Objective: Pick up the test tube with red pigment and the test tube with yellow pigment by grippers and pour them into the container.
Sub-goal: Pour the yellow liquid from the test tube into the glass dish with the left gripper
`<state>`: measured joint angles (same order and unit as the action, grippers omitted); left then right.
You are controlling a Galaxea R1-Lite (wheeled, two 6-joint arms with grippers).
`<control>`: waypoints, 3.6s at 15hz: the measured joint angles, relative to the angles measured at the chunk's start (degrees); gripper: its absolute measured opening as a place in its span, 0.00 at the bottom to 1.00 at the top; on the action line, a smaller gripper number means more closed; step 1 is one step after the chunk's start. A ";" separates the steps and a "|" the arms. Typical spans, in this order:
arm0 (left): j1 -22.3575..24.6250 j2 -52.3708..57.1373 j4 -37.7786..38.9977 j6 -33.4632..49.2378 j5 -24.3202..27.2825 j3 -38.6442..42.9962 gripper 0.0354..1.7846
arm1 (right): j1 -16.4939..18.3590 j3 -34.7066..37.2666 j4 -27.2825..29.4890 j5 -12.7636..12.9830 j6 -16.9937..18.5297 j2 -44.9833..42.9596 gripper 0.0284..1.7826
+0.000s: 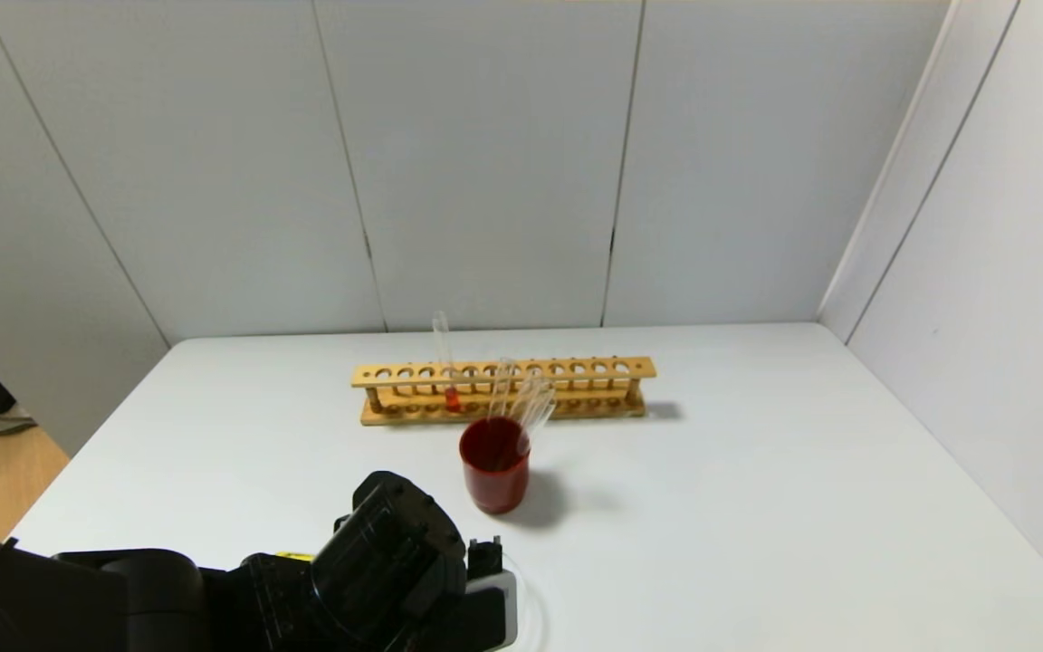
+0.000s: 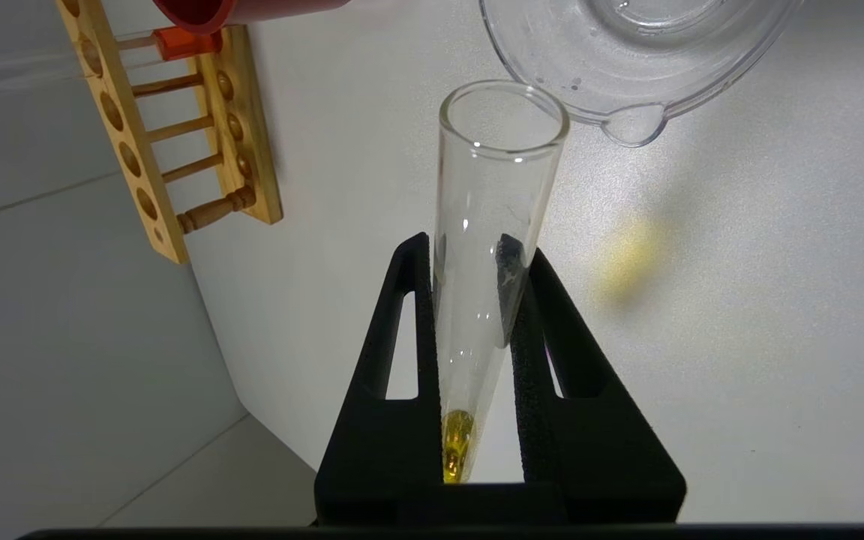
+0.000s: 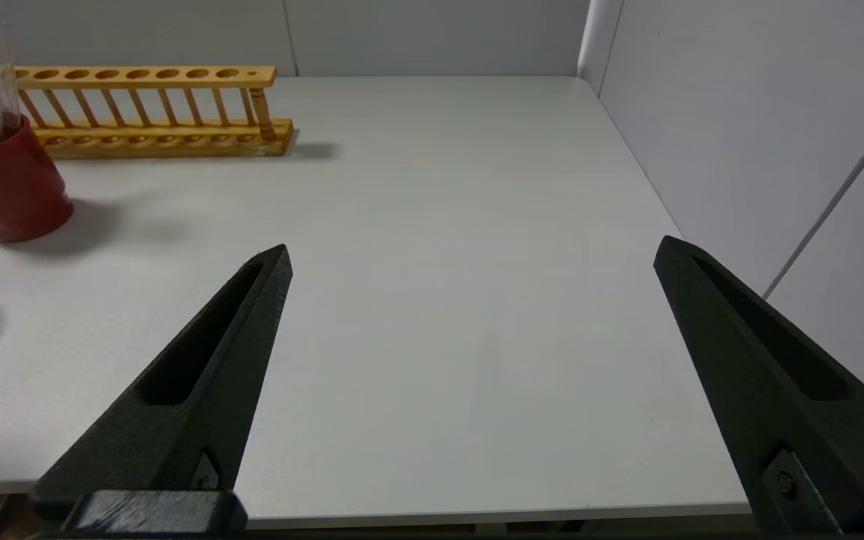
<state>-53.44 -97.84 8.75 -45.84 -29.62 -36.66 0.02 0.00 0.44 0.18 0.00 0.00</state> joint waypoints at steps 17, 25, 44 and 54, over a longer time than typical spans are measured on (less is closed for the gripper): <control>-2.86 -4.30 -9.19 -1.01 -4.36 -6.64 0.16 | 0.00 0.00 0.00 0.00 0.00 0.00 0.95; -3.13 -4.94 -12.39 -1.24 -5.41 -7.85 0.16 | 0.00 0.00 0.00 0.00 0.00 0.00 0.95; -3.86 -8.13 -18.83 -4.44 -8.44 -11.80 0.16 | -0.02 0.00 0.00 -0.02 0.00 0.00 0.95; -4.79 -9.76 -22.37 -4.79 -9.87 -14.85 0.16 | -0.02 0.00 0.00 0.00 0.00 0.00 0.95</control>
<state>-58.23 -107.61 -13.62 -50.63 -39.50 -51.51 0.00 0.00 0.44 0.18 0.00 0.00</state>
